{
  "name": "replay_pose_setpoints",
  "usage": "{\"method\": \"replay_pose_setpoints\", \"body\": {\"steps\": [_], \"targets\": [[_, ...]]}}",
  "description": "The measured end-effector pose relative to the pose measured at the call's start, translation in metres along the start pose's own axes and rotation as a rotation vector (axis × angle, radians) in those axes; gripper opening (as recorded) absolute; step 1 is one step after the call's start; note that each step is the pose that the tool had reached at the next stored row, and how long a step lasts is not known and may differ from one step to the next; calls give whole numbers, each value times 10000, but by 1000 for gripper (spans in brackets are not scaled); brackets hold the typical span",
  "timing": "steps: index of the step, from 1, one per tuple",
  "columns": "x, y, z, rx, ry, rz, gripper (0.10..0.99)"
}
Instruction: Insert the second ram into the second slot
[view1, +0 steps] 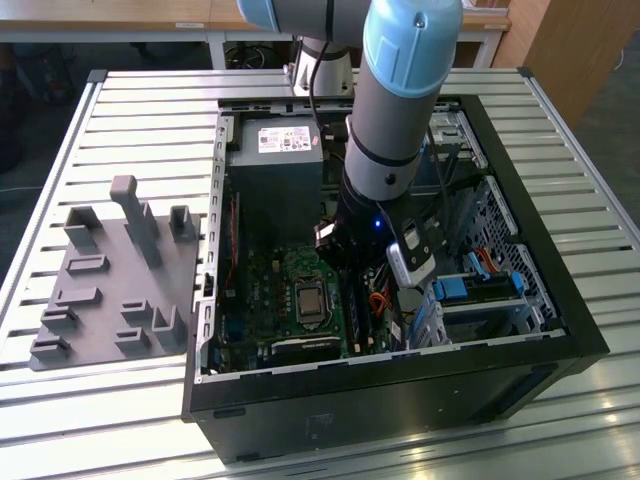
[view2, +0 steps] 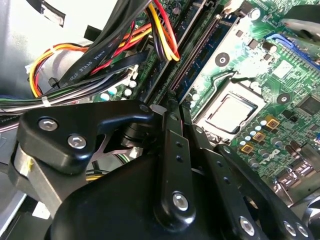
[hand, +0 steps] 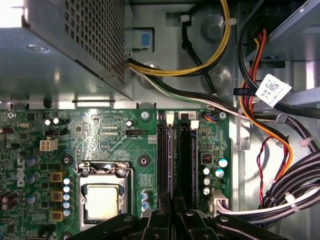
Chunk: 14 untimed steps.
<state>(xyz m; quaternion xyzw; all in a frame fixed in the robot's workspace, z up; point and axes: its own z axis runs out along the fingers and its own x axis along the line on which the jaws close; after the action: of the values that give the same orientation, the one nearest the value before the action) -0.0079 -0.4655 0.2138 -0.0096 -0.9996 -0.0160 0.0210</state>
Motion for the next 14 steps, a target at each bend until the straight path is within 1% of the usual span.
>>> {"method": "replay_pose_setpoints", "body": {"steps": [9,10,11,14], "targets": [[0,0,8,5,0,5,137],[0,0,8,7,1,5,145],[0,0,8,7,0,5,208],[0,0,8,6,0,5,208]]}}
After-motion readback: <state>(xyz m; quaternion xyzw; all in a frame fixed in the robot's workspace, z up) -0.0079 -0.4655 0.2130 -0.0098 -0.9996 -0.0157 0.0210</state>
